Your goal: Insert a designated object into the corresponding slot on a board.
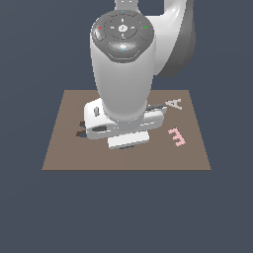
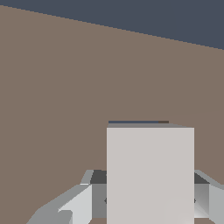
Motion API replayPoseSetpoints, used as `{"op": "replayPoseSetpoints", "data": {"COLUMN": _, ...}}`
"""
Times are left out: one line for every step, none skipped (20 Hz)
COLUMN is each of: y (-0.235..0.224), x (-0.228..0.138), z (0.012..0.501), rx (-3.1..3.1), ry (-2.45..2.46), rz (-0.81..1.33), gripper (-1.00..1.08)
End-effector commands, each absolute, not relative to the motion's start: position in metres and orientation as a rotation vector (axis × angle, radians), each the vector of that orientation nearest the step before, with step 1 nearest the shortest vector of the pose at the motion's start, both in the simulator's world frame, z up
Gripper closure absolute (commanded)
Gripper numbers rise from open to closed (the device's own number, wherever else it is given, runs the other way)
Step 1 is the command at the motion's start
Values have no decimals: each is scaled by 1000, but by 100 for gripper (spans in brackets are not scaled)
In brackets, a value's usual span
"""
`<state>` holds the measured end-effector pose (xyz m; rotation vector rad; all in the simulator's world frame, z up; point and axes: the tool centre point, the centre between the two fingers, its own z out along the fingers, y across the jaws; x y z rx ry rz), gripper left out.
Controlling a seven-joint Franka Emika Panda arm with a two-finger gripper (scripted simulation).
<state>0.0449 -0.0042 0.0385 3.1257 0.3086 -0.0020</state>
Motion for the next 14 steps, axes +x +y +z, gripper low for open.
{"op": "replayPoseSetpoints", "data": {"y": -4, "x": 45, "z": 34, "rx": 3126, "ry": 310, "rz": -2, "gripper": 108}}
{"op": "replayPoseSetpoints", "data": {"y": -4, "x": 46, "z": 32, "rx": 3126, "ry": 310, "rz": -2, "gripper": 108}}
{"op": "replayPoseSetpoints", "data": {"y": -5, "x": 46, "z": 31, "rx": 3126, "ry": 310, "rz": -2, "gripper": 108}}
{"op": "replayPoseSetpoints", "data": {"y": -5, "x": 46, "z": 30, "rx": 3126, "ry": 310, "rz": -2, "gripper": 108}}
{"op": "replayPoseSetpoints", "data": {"y": -5, "x": 46, "z": 30, "rx": 3126, "ry": 310, "rz": -2, "gripper": -92}}
{"op": "replayPoseSetpoints", "data": {"y": -5, "x": 46, "z": 30, "rx": 3126, "ry": 310, "rz": -2, "gripper": -92}}
{"op": "replayPoseSetpoints", "data": {"y": -5, "x": 46, "z": 30, "rx": 3126, "ry": 310, "rz": -2, "gripper": -92}}
{"op": "replayPoseSetpoints", "data": {"y": -5, "x": 46, "z": 30, "rx": 3126, "ry": 310, "rz": -2, "gripper": -92}}
{"op": "replayPoseSetpoints", "data": {"y": -5, "x": 46, "z": 30, "rx": 3126, "ry": 310, "rz": -2, "gripper": -92}}
{"op": "replayPoseSetpoints", "data": {"y": -5, "x": 46, "z": 30, "rx": 3126, "ry": 310, "rz": -2, "gripper": -92}}
{"op": "replayPoseSetpoints", "data": {"y": -5, "x": 46, "z": 30, "rx": 3126, "ry": 310, "rz": -2, "gripper": -92}}
{"op": "replayPoseSetpoints", "data": {"y": -5, "x": 46, "z": 30, "rx": 3126, "ry": 310, "rz": -2, "gripper": -92}}
{"op": "replayPoseSetpoints", "data": {"y": -5, "x": 46, "z": 30, "rx": 3126, "ry": 310, "rz": -2, "gripper": -92}}
{"op": "replayPoseSetpoints", "data": {"y": -5, "x": 46, "z": 30, "rx": 3126, "ry": 310, "rz": -2, "gripper": -92}}
